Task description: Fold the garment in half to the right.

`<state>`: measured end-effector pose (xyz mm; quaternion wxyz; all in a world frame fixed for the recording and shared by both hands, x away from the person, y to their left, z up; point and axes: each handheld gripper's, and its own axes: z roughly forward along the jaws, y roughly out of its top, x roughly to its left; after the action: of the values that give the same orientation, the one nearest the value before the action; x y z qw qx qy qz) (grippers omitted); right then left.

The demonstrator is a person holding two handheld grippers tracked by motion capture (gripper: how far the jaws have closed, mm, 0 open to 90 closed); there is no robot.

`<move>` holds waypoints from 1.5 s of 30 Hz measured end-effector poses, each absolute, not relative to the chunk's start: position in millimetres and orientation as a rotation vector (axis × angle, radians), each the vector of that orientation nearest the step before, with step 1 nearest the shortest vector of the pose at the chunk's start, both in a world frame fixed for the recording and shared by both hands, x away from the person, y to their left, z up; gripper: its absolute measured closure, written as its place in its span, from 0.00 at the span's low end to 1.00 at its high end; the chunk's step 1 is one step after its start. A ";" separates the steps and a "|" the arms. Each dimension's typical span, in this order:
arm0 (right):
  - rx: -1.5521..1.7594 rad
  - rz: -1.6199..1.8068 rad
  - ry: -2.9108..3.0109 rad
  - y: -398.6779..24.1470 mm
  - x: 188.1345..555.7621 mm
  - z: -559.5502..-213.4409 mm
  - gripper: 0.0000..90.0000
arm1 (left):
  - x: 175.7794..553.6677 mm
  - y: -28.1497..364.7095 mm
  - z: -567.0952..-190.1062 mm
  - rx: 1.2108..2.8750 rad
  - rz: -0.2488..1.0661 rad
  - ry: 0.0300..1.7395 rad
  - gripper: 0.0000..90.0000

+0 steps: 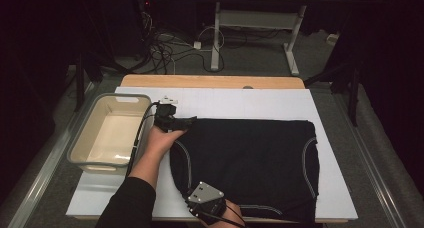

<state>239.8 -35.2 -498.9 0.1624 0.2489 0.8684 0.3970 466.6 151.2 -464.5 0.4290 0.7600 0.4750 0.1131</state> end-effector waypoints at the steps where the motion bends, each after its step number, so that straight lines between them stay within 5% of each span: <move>1: 0.710 1.133 2.478 -35.2 239.8 -498.9 0.82 | 467.8 151.1 -467.3 1.908 0.283 1.202 0.04; 17: 0.704 1.131 2.475 -35.0 239.0 -499.0 0.82 | 475.8 160.0 -491.1 1.989 0.311 1.326 0.18; 45: 0.699 1.129 2.472 -34.9 238.5 -499.2 0.82 | 465.4 163.0 -494.8 1.945 0.346 1.358 0.82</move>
<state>238.5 -34.9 -499.2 0.1668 0.2457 0.8687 0.3965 465.4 163.0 -494.8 0.3638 0.7557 0.5277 0.1343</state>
